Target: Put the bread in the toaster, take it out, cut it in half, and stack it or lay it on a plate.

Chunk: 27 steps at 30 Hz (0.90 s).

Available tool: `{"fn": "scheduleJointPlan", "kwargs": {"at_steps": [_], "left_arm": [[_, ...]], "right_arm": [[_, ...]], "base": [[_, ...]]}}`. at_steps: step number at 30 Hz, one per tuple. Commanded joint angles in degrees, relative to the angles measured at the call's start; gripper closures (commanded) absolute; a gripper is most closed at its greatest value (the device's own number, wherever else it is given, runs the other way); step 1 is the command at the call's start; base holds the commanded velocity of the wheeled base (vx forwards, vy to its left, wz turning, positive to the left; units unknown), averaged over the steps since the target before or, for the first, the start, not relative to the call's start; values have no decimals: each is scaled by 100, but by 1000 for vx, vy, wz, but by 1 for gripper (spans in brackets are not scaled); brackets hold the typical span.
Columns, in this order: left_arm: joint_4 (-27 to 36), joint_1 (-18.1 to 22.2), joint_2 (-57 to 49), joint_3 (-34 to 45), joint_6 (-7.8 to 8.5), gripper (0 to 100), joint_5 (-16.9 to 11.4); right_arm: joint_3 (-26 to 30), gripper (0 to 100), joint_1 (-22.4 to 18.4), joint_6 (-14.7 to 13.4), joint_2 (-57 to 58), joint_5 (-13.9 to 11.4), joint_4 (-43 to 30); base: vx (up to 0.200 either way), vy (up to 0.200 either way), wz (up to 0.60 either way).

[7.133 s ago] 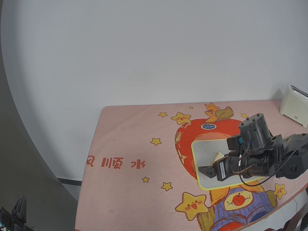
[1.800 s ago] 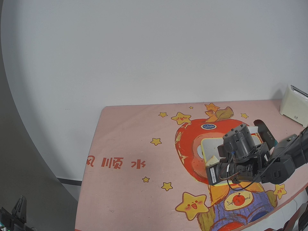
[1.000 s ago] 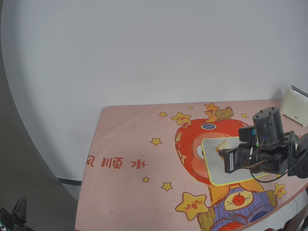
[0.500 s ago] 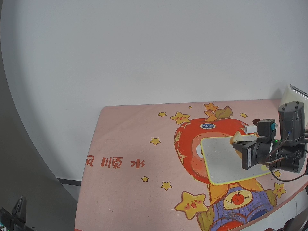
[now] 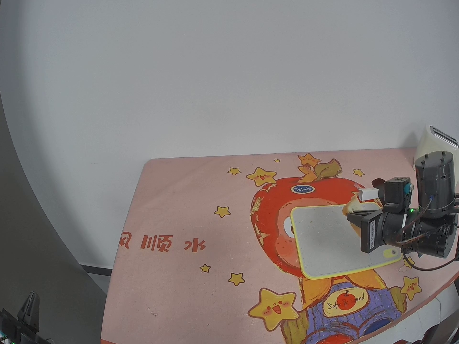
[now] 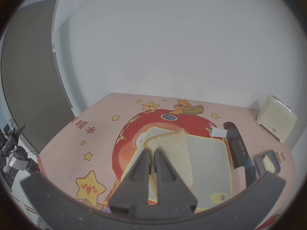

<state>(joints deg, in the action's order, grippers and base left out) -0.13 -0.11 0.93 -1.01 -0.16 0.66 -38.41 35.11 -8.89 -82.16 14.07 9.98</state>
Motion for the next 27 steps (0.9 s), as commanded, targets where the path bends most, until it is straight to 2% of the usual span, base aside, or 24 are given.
{"fn": "scheduleJointPlan", "kwargs": {"at_steps": [1,14,27], "left_arm": [[5,2,-93,101,-2,100,4],[5,2,-93,101,7,100,4],[5,-7,-93,101,-2,100,4]], "right_arm": [[0,100,5,1,-19,-1,4],[-17,100,-92,10,34,-1,4],[0,100,-92,19,-10,-1,4]], "base": [[0,-200,0],[0,0,0],[0,-200,0]]}}
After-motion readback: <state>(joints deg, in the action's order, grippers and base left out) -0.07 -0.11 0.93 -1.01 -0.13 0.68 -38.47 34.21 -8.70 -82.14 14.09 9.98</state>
